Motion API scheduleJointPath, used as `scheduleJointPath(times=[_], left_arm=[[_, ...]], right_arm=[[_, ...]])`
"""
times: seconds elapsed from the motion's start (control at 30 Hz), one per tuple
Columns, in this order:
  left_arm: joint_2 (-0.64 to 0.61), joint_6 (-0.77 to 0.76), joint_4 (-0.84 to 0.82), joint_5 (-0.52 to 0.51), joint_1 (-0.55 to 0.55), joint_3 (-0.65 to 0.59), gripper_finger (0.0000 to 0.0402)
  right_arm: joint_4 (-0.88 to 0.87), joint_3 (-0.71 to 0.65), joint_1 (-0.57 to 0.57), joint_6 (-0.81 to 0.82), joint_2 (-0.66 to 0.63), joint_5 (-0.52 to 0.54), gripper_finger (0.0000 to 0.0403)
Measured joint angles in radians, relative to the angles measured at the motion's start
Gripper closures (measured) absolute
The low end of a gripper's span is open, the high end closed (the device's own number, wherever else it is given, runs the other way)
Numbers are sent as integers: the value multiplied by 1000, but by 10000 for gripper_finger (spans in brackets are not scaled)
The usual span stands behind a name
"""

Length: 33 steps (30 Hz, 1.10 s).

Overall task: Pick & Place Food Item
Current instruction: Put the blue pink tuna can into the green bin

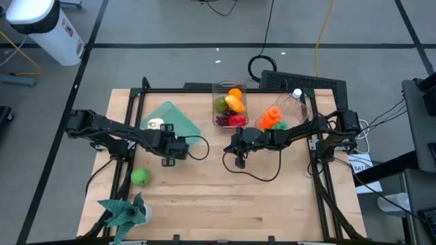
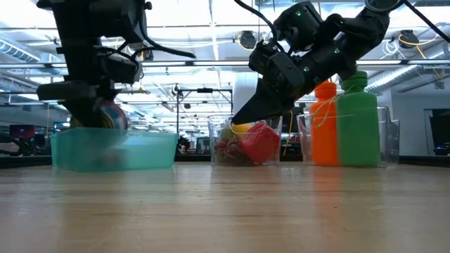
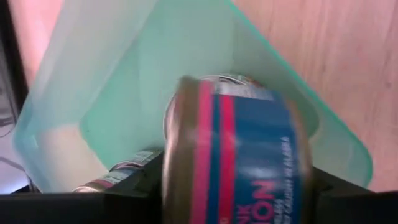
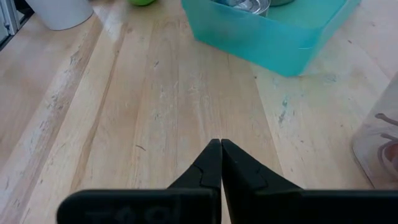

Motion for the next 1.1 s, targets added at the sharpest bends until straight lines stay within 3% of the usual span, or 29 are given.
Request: scheduleJointPath(times=[0.1,0.3,0.43,0.53,0.8,1.1], left_arm=[[0,-27,-13,-76,-7,0,225],[0,-86,-51,-262,-10,0,225],[0,-85,-48,-201,6,0,224],[0,-93,-38,-165,14,0,202],[9,-97,7,-215,14,0,178],[99,-101,-11,-277,-1,2,220]], right_arm=[[0,0,0,0,0,0,403],[0,0,0,0,0,0,403],[0,0,0,0,0,0,403],[0,0,0,0,0,0,403],[0,0,0,5,0,0,403],[0,0,2,19,0,0,403]])
